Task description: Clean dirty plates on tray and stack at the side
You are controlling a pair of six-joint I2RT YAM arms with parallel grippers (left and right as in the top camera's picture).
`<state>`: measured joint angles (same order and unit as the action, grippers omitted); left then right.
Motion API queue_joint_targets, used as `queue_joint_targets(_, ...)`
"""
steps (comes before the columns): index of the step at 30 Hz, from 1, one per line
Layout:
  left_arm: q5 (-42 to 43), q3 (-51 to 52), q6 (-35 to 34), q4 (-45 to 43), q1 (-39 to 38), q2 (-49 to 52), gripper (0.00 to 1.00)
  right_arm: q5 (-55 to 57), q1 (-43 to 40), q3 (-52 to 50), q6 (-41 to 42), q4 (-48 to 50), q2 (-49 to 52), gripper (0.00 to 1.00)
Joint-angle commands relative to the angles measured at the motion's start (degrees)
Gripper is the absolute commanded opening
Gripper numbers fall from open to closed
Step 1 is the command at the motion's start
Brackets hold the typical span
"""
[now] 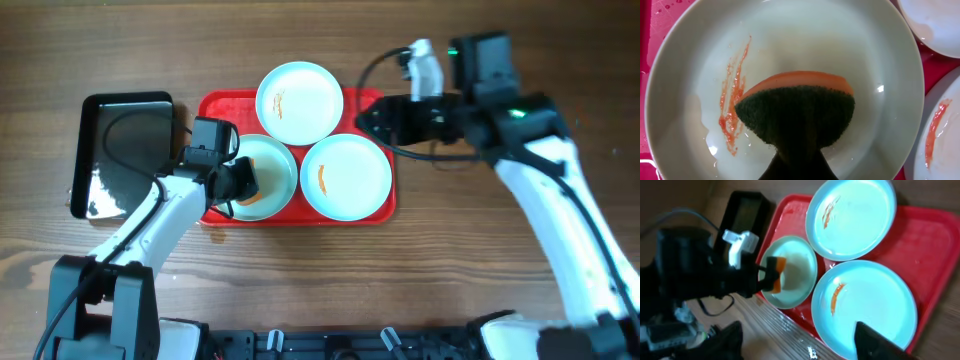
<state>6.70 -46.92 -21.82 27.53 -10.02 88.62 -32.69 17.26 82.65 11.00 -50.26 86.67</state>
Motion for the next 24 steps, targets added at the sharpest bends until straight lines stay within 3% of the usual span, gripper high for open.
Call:
queue_joint_targets(1,-0.8,0.0,-1.0,0.5,1.5,0.3,0.04,2.1,3.4,1.1,0.8,2.7,6.6,0.46)
queue_joint_targets(3,-0.8,0.0,-0.9,0.7,2.2,0.3,0.04,3.0,5.5,1.1,3.2,4.9,11.7,0.45)
queue_joint_targets(4,-0.8,0.0,-0.9,0.6,2.3,0.3,0.04,3.0,6.6,1.1,3.1,6.1,14.5,0.41)
queue_joint_targets(5,-0.8,0.0,-0.9,0.6,2.3,0.3,0.04,3.0,8.2,1.1,2.7,7.7,18.1,0.29)
queue_joint_targets(6,-0.8,0.0,-0.9,0.6,2.3,0.3,0.05,3.0,8.9,1.1,2.6,8.5,19.5,0.29)
queue_joint_targets(9,-0.8,0.0,-0.9,0.5,2.3,0.3,0.06,3.0,11.9,1.1,2.6,12.1,23.9,0.33)
queue_joint_targets(11,-0.8,0.0,-0.9,0.5,2.3,0.3,0.07,4.3,14.3,1.1,2.8,15.4,26.4,0.47)
queue_joint_targets(14,-0.8,0.0,-0.9,0.5,2.3,0.3,0.06,10.1,16.7,1.1,5.0,18.0,28.3,0.51)
queue_joint_targets(17,-0.8,0.0,-0.9,1.0,2.3,0.3,0.05,16.9,18.4,1.1,7.6,19.7,29.9,0.49)
queue_joint_targets(22,-0.9,0.0,-0.9,1.8,2.3,0.3,0.06,16.9,18.9,1.1,8.8,24.3,32.2,0.47)
queue_joint_targets(24,-0.9,0.0,-0.9,2.1,2.3,0.3,0.06,16.8,18.9,1.1,10.2,25.3,33.8,0.41)
